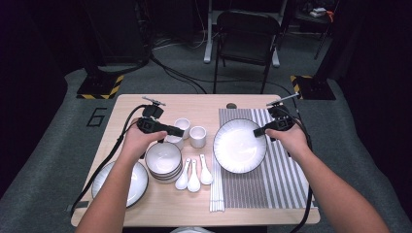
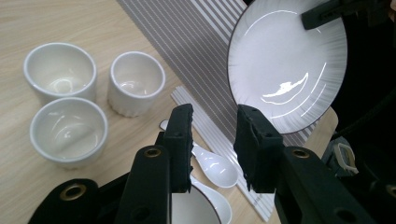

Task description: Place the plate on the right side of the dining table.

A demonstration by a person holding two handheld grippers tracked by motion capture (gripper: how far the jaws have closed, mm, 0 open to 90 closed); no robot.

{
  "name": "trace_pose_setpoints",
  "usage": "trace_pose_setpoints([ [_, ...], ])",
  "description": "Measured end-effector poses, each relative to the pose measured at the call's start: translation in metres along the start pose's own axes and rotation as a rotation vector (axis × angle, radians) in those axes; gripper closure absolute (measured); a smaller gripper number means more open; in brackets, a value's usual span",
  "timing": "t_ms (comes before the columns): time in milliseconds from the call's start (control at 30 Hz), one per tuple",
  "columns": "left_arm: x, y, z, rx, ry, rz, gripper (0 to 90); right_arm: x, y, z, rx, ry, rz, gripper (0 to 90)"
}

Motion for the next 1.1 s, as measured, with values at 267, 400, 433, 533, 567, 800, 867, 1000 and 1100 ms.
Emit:
trace_pose_setpoints([
  [267, 0.016, -0.016, -0.011, 0.026, 0.032, 0.029, 67.9, 0.001, 0.006, -0.001, -0.013, 0.007, -0.010, 83.0],
  [400, 0.027, -0.023, -0.016, 0.036, 0.058, 0.051, 67.2, 0.001, 0.010, -0.002, -0.016, 0.010, -0.010, 83.0],
  [433, 0.030, -0.025, -0.018, 0.038, 0.068, 0.062, 67.2, 0.001, 0.011, -0.002, -0.023, 0.015, -0.010, 83.0],
  [533, 0.036, -0.030, -0.023, 0.047, 0.085, 0.068, 66.7, 0.002, 0.014, -0.004, -0.031, 0.013, -0.016, 83.0],
  [567, 0.038, -0.031, -0.025, 0.045, 0.082, 0.072, 66.0, 0.002, 0.016, -0.004, -0.027, 0.018, -0.017, 82.9],
  [800, 0.049, -0.047, -0.043, 0.070, 0.111, 0.109, 64.9, 0.004, 0.025, -0.007, -0.055, 0.026, -0.027, 82.9],
  [867, 0.052, -0.053, -0.048, 0.079, 0.118, 0.118, 64.9, 0.004, 0.028, -0.008, -0.060, 0.027, -0.034, 82.8],
  [1000, 0.056, -0.061, -0.057, 0.106, 0.139, 0.123, 64.7, 0.003, 0.035, -0.010, -0.075, 0.029, -0.045, 82.8],
  [1100, 0.056, -0.066, -0.064, 0.122, 0.144, 0.142, 64.4, 0.002, 0.039, -0.011, -0.088, 0.029, -0.050, 82.8],
])
Point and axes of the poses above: each handheld gripper's, and its own axes: x roughly backward along the jaws, z roughly out of its top, y roughly to its right, the point moved 7 cm from there along -x, roughly forward along the jaws, and after that the axes turned 5 degrees about -y, right-handed, at the moved point
